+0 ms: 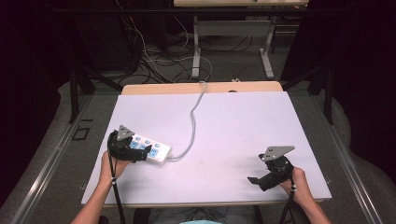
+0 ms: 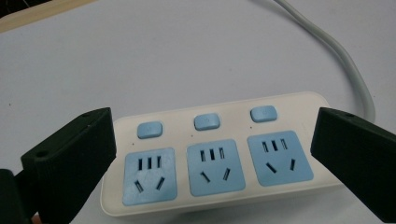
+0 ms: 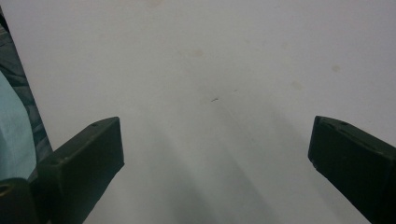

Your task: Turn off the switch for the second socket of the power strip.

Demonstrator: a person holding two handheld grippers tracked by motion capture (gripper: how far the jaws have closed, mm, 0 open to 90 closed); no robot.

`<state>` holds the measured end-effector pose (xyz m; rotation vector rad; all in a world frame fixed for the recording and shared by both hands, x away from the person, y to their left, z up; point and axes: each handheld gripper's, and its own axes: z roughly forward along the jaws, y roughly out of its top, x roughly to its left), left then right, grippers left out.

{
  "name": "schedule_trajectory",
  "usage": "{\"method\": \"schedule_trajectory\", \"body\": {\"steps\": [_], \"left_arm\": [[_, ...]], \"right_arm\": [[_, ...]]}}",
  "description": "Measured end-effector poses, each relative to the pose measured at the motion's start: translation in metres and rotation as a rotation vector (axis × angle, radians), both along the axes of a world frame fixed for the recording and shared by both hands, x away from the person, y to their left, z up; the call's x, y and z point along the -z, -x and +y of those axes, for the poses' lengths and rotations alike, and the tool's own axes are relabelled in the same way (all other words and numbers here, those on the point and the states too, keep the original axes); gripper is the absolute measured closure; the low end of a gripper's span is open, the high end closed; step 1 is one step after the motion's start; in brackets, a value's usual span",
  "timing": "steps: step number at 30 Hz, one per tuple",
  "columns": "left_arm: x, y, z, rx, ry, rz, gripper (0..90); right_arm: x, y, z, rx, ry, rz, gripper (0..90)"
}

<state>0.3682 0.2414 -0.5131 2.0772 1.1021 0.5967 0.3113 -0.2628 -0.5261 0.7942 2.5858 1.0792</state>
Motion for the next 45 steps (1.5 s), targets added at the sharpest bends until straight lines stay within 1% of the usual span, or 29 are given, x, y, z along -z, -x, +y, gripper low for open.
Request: {"method": "schedule_trajectory", "body": {"steps": [2, 4, 6, 7, 8, 12, 16, 18, 19, 21, 24, 25, 26, 27, 28, 29, 30, 31, 32, 37, 42, 43, 45], "left_arm": [[0.000, 0.004, 0.001, -0.002, 0.007, 0.008, 0.0], [-0.001, 0.006, 0.000, 0.000, 0.003, 0.010, 0.0], [-0.003, 0.010, 0.000, 0.002, -0.006, 0.001, 0.0], [-0.003, 0.011, 0.000, 0.001, -0.002, 0.006, 0.0], [-0.004, 0.013, -0.001, 0.002, -0.003, -0.002, 0.0], [-0.004, 0.020, -0.002, 0.011, -0.008, 0.002, 0.0], [-0.003, 0.030, -0.002, 0.022, -0.018, 0.007, 0.0], [-0.003, 0.035, -0.002, 0.031, -0.024, 0.003, 0.0], [-0.003, 0.039, -0.001, 0.031, -0.017, 0.005, 0.0], [-0.003, 0.042, 0.001, 0.029, -0.023, 0.006, 0.0], [-0.002, 0.047, 0.004, 0.024, -0.022, 0.012, 0.0], [-0.002, 0.049, 0.005, 0.024, -0.021, 0.017, 0.0], [-0.002, 0.050, 0.005, 0.024, -0.016, 0.014, 0.0], [-0.002, 0.052, 0.006, 0.025, -0.026, 0.016, 0.0], [-0.002, 0.053, 0.006, 0.020, -0.019, 0.014, 0.0], [-0.002, 0.054, 0.008, 0.023, -0.023, 0.012, 0.0], [-0.003, 0.056, 0.008, 0.023, -0.020, 0.017, 0.0], [-0.002, 0.057, 0.009, 0.020, -0.027, 0.010, 0.0], [-0.002, 0.058, 0.009, 0.019, -0.031, 0.012, 0.0], [-0.001, 0.065, 0.010, 0.021, -0.025, 0.013, 0.0], [0.000, 0.073, 0.010, 0.039, -0.035, 0.016, 0.0], [0.000, 0.074, 0.010, 0.040, -0.035, 0.009, 0.0], [0.001, 0.076, 0.010, 0.044, -0.037, 0.009, 0.0]], "right_arm": [[0.000, 0.000, 0.000, 0.001, 0.001, 0.000, 2.9], [0.000, 0.000, 0.000, 0.000, 0.000, 0.000, 2.9], [0.000, 0.000, 0.000, 0.001, 0.001, 0.000, 2.9], [0.000, 0.000, 0.000, 0.000, 0.001, 0.000, 2.9], [0.000, 0.000, 0.000, 0.000, 0.000, 0.000, 2.9], [0.000, 0.000, 0.000, 0.001, -0.002, -0.001, 2.9], [0.000, 0.001, 0.000, 0.011, -0.004, -0.003, 2.9], [0.000, 0.001, 0.000, 0.003, -0.003, -0.006, 2.9], [0.000, 0.001, 0.000, 0.004, -0.003, -0.005, 2.9], [0.000, 0.000, 0.000, 0.005, -0.001, -0.004, 2.9], [0.000, 0.001, 0.000, 0.005, -0.002, -0.006, 2.9], [0.000, 0.001, 0.000, 0.002, 0.001, 0.001, 2.9], [0.000, 0.000, 0.000, -0.001, 0.001, -0.001, 2.9], [0.000, 0.001, 0.000, 0.000, 0.001, 0.000, 2.9], [0.000, 0.001, 0.000, 0.000, 0.000, -0.001, 2.9], [0.000, 0.001, 0.000, 0.000, 0.000, 0.000, 2.9], [0.000, 0.001, 0.000, 0.000, 0.000, 0.000, 2.9], [0.000, 0.001, 0.000, 0.000, 0.000, 0.000, 2.9], [0.000, 0.001, 0.000, -0.001, 0.001, 0.000, 2.9], [0.000, 0.000, 0.000, -0.001, 0.000, 0.000, 2.9], [0.000, 0.000, 0.000, 0.000, 0.000, -0.001, 2.9], [0.000, 0.000, 0.000, 0.000, 0.001, -0.001, 2.9], [0.000, 0.000, 0.000, 0.000, 0.001, -0.001, 2.9]]}}
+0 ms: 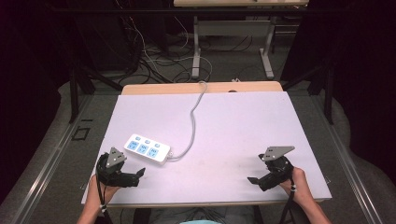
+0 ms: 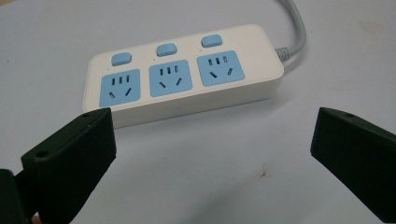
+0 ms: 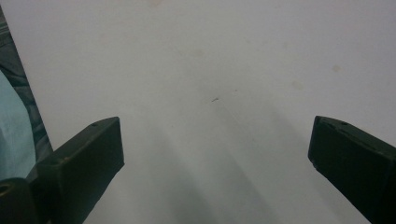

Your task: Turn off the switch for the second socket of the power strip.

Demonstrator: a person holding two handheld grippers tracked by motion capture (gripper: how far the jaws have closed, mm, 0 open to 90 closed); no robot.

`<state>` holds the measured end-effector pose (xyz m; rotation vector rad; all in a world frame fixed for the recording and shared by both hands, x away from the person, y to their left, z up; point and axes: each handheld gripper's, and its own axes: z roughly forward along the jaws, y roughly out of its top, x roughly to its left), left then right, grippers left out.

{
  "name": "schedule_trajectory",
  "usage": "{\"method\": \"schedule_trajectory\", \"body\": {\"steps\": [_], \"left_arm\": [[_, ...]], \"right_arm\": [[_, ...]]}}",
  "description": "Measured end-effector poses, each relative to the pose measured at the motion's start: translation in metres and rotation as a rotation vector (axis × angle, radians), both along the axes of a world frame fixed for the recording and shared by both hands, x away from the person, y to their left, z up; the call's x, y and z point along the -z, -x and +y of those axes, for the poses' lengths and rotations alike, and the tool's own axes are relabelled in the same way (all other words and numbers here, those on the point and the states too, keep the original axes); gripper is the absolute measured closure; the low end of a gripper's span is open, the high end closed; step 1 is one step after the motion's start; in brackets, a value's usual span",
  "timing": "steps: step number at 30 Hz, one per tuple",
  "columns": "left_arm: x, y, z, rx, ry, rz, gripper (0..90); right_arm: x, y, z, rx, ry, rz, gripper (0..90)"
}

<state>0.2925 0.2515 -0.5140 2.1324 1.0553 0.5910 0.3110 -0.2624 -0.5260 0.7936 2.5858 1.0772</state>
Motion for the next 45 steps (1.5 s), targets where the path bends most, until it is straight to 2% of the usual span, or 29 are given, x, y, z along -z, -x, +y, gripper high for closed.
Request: {"method": "schedule_trajectory", "body": {"steps": [14, 21, 27, 45], "left_arm": [[0.003, 0.017, 0.000, 0.024, -0.017, -0.006, 0.0], [0.004, 0.024, -0.001, 0.028, -0.003, -0.019, 0.0], [0.004, 0.029, 0.000, 0.034, -0.007, -0.016, 0.0], [0.007, 0.032, 0.002, 0.043, -0.008, -0.026, 0.0]], "right_arm": [[0.000, 0.000, 0.000, -0.001, 0.000, 0.000, 2.9], [0.000, 0.000, 0.000, 0.000, 0.000, 0.000, 2.9], [0.000, 0.000, 0.000, 0.001, 0.001, 0.000, 2.9], [0.000, 0.000, 0.000, -0.001, 0.002, 0.000, 2.9]]}}
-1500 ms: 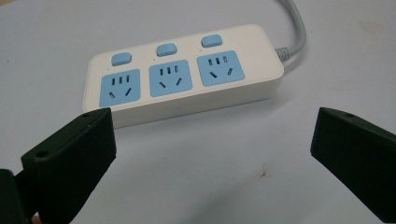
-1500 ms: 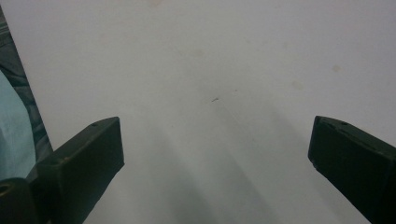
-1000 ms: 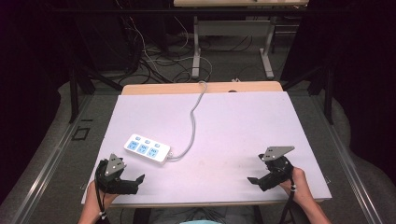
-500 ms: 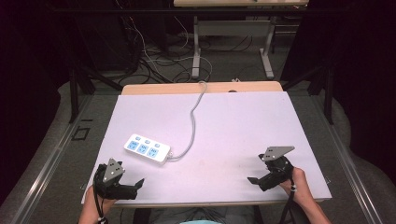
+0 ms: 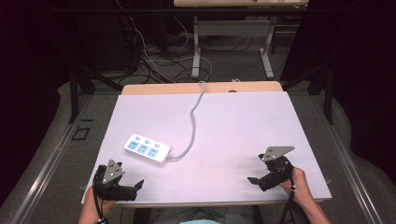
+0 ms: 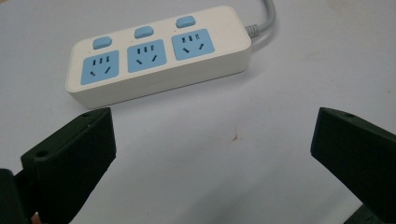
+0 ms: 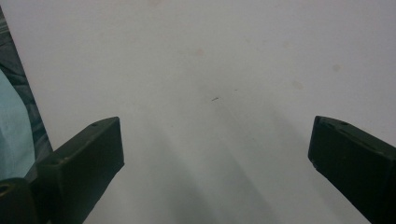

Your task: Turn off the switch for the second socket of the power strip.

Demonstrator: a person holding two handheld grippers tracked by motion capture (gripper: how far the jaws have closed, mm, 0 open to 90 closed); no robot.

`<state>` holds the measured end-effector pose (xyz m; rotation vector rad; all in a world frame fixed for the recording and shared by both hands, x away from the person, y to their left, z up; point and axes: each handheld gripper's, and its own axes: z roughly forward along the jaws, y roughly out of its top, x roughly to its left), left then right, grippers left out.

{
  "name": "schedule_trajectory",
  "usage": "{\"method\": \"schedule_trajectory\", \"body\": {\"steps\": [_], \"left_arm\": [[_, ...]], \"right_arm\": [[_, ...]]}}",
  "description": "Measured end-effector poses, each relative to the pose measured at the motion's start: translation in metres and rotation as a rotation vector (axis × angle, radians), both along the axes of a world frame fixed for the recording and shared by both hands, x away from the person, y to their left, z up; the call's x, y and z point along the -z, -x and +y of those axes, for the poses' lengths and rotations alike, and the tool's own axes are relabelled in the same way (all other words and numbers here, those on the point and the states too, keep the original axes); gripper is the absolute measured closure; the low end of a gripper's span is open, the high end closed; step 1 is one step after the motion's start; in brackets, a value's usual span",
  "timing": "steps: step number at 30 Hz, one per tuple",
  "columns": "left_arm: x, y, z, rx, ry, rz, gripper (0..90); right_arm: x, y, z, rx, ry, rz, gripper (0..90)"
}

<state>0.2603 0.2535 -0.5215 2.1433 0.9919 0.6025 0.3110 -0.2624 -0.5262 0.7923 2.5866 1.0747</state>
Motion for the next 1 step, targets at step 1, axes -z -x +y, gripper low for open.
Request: {"method": "schedule_trajectory", "body": {"steps": [1], "left_arm": [[-0.0003, -0.0002, 0.0001, 0.004, -0.003, 0.007, 0.0]], "right_arm": [[0.0001, -0.0001, 0.0000, -0.001, 0.000, 0.000, 2.9]]}}
